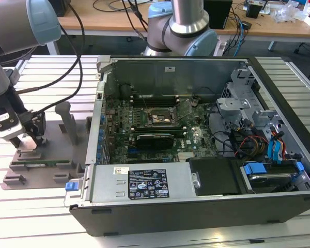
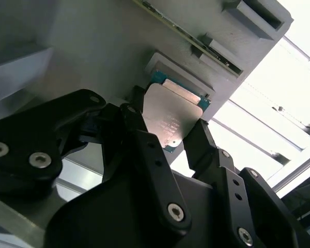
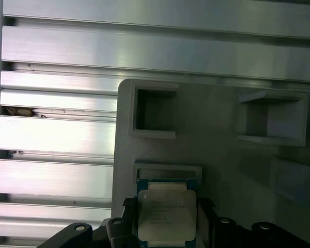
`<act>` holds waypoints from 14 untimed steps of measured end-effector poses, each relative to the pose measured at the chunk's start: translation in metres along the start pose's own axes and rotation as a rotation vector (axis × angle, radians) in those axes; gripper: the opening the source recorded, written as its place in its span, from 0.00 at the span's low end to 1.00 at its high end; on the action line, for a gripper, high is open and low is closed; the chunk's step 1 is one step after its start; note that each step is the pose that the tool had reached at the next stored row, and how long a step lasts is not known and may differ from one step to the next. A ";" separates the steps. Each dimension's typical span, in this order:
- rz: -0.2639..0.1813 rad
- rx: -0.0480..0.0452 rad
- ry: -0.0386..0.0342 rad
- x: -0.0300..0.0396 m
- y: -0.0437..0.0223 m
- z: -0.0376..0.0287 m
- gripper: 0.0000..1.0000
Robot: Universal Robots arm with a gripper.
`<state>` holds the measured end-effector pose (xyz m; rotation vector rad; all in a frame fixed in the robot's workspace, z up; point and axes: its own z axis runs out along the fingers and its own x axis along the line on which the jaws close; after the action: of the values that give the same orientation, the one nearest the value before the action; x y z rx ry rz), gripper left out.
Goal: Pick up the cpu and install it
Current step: 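Pick up the cpu and move it towards the insertion slot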
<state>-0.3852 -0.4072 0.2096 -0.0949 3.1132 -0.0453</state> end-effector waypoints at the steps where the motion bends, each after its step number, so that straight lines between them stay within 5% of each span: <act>1: 0.000 0.0000 0.0001 0.0000 -0.0001 -0.0009 0.55; 14: 0.000 0.0000 0.0000 -0.0008 -0.0009 -0.0307 0.55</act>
<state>-0.3852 -0.4072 0.2402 -0.0950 3.1132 -0.0453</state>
